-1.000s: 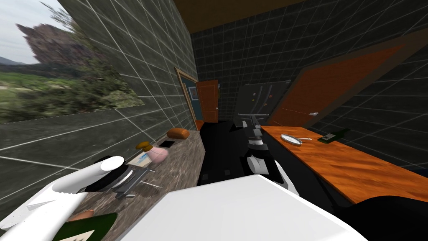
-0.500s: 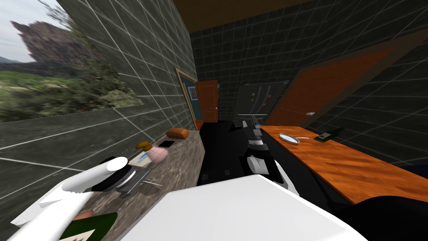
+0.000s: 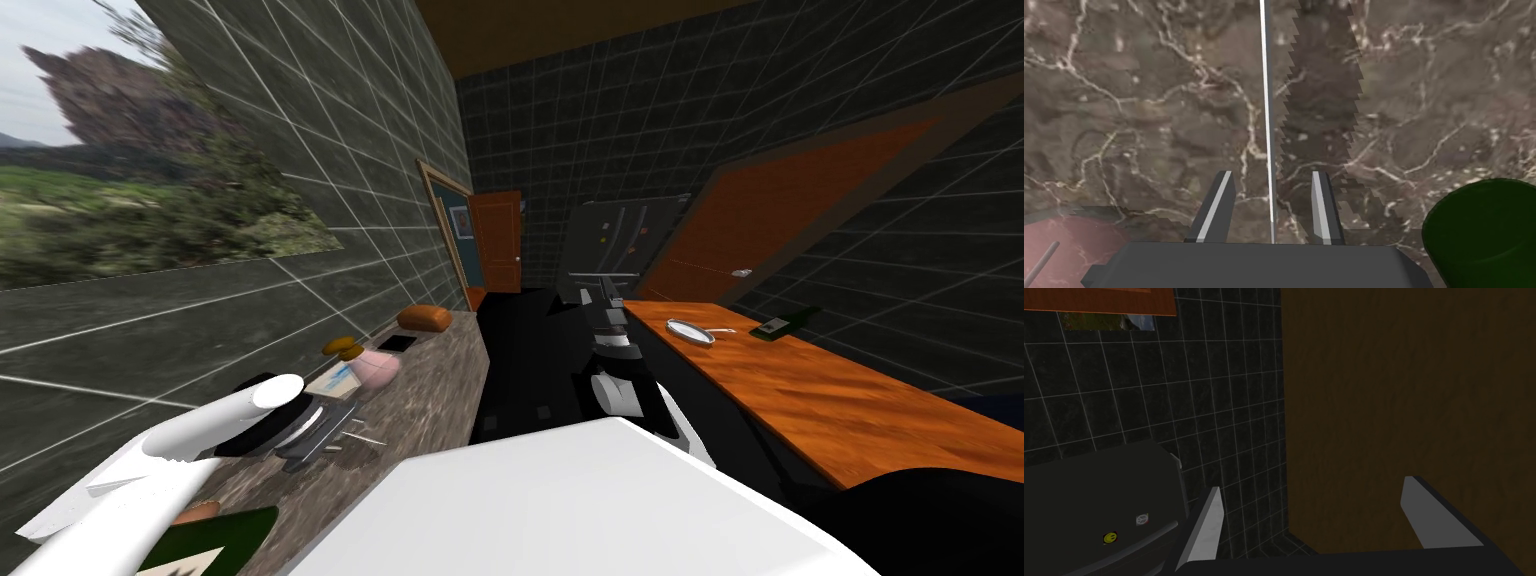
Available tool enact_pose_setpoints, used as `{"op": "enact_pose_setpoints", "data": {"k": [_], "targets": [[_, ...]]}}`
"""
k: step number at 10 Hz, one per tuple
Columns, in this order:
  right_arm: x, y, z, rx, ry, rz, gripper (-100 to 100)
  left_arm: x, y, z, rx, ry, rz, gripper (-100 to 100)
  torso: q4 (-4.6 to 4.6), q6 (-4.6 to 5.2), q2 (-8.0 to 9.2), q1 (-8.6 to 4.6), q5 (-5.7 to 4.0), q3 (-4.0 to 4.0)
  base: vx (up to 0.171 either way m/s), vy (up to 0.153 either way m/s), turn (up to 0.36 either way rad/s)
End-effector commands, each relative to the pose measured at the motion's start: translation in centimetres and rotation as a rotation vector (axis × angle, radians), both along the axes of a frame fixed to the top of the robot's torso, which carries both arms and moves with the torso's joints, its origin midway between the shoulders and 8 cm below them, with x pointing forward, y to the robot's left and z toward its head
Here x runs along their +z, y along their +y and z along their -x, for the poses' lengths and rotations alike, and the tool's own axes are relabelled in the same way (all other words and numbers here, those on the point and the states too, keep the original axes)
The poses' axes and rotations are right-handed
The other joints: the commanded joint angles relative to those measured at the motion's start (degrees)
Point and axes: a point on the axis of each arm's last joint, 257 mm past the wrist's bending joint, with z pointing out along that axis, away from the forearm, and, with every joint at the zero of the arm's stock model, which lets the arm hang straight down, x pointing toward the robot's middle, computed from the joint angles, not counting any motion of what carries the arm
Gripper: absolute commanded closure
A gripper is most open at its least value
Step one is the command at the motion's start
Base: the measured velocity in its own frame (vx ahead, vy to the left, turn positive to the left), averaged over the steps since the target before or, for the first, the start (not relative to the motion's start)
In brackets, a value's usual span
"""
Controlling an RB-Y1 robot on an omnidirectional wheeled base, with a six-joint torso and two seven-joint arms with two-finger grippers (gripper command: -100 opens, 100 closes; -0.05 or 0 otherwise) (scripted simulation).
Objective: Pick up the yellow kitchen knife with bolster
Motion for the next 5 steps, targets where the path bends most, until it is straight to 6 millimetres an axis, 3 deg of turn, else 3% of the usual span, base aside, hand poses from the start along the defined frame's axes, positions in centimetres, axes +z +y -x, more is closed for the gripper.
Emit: {"op": "enact_pose_setpoints", "data": {"k": [1,3,4,5], "targets": [[0.0,0.0,0.0,0.0,0.0,0.0,0,1.0,0.9,-0.4,-0.005,-0.007,-0.03,-100,0.0,0.0,0.0,0.0,0.0,0.0,-0.04,-0.157,0.024],[0.0,0.0,0.0,0.0,0.0,0.0,0,1.4,1.1,-0.5,-0.007,-0.009,-0.04,-100,0.02,0.01,0.07,-0.32,-0.09,0.04,-0.028,-0.118,0.015],[0.0,0.0,0.0,0.0,0.0,0.0,0,1.5,1.2,-0.6,-0.007,-0.009,-0.042,0,0.01,0.0,0.01,-0.04,-0.04,0.01,-0.003,-0.014,0.001],[0.0,0.0,0.0,0.0,0.0,0.0,0,0.2,1.0,-0.7,0.008,-0.01,-0.041,-100,0.0,0.0,-0.04,0.18,0.02,-0.02,-0.037,0.014,-0.095]]}}
